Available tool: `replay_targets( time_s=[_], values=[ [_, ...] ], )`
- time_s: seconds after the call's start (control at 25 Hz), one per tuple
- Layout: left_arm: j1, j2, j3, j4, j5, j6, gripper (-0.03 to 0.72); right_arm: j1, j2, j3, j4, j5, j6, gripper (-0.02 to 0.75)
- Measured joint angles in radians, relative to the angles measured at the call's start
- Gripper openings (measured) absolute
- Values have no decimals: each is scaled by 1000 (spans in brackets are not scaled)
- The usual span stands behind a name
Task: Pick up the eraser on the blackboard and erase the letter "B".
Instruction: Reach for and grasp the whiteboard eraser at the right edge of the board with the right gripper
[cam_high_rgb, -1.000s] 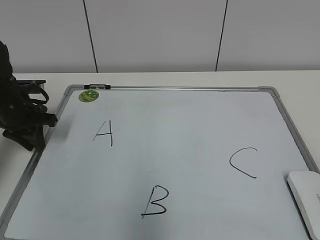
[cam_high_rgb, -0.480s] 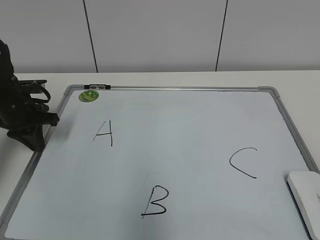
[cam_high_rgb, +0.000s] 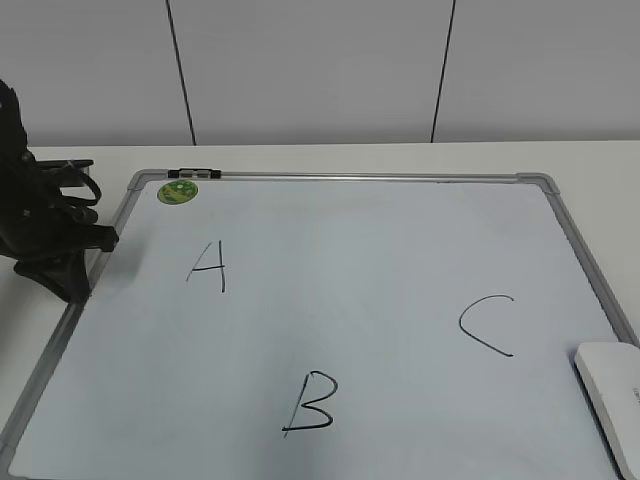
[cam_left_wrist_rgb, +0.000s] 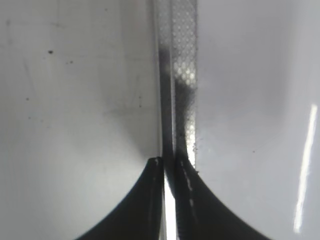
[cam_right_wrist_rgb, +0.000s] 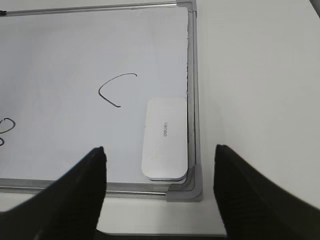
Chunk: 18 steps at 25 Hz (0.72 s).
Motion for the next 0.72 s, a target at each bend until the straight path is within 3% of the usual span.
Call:
replay_targets(
  time_s=[0.56, 0.72],
  values=[
    [0, 0, 0, -1, 2, 0, 30, 4, 692, -106, 36, 18, 0, 501],
    [0, 0, 0, -2, 4, 0, 31, 4, 829, -119, 36, -12, 0, 550]
  ],
)
